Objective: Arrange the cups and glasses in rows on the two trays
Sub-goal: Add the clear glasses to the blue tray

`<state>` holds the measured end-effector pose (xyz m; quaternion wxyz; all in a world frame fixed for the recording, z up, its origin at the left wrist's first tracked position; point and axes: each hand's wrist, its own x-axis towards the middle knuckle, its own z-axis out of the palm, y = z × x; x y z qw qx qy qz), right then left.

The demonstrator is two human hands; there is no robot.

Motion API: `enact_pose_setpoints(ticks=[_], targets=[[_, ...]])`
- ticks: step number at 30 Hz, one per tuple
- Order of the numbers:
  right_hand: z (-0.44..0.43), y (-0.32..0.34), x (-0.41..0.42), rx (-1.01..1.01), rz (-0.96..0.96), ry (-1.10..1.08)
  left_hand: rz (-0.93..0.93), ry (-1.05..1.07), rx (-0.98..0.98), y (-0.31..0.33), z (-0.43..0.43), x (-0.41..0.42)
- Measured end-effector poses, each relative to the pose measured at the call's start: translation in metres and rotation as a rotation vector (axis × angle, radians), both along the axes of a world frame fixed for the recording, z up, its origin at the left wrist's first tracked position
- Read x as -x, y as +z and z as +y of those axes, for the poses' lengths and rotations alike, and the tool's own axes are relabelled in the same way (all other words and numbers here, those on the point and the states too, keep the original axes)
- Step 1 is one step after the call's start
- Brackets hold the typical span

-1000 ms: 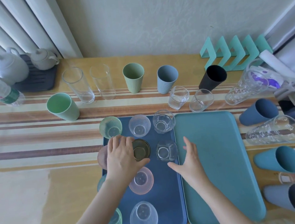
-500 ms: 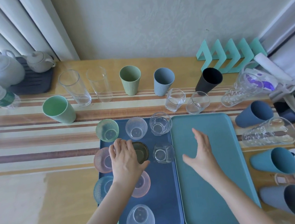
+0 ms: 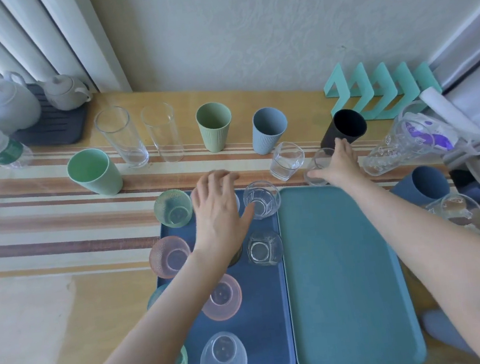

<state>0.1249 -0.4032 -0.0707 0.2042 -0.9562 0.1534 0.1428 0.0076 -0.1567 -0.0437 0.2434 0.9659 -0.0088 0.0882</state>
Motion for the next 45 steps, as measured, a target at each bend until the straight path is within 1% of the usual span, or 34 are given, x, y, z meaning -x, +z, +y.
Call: enact_pose_setpoints(ticks=[4,7,9,12,15,17,22,26,29,32,35,40,42,45], targets=[[-0.014,-0.01,0.004,-0.117,0.035,-0.131,0.192,-0.053,0.062,-0.016,-0.039,-0.059],[-0.014,-0.016,0.003,-0.176,0.005,-0.147,0.283,-0.067,0.09,-0.032,-0.065,-0.088],[-0.013,-0.021,0.002,-0.227,-0.034,-0.151,0.356,-0.047,0.145,-0.039,-0.078,-0.099],[-0.016,-0.028,0.0,-0.284,-0.071,-0.194,0.424,-0.008,0.174,-0.047,-0.09,-0.112],[-0.017,-0.032,-0.001,-0.292,-0.093,-0.199,0.457,0.036,0.194,-0.051,-0.096,-0.123],[-0.018,-0.034,0.0,-0.303,-0.106,-0.203,0.484,0.025,0.204,-0.051,-0.101,-0.127],[-0.019,-0.037,0.001,-0.331,-0.124,-0.204,0.485,-0.015,0.21,-0.049,-0.119,-0.129],[-0.019,-0.038,0.0,-0.344,-0.122,-0.205,0.423,0.028,0.191,-0.058,-0.124,-0.129],[-0.021,-0.038,-0.001,-0.334,-0.114,-0.204,0.391,0.003,0.203,-0.06,-0.124,-0.129],[-0.022,-0.032,0.003,-0.338,-0.139,-0.202,0.345,-0.056,0.214,-0.048,-0.12,-0.125],[-0.024,-0.012,0.009,-0.353,-0.201,-0.167,0.264,-0.119,0.244,-0.02,-0.111,-0.111],[-0.031,0.03,0.043,-0.39,-0.27,-0.124,0.159,-0.193,0.319,0.032,-0.084,-0.045],[-0.033,0.04,0.07,-0.431,-0.281,-0.059,0.161,-0.231,0.33,0.043,-0.07,-0.005],[-0.034,0.041,0.124,-0.518,-0.282,0.011,0.206,-0.27,0.303,0.042,-0.054,0.063]])
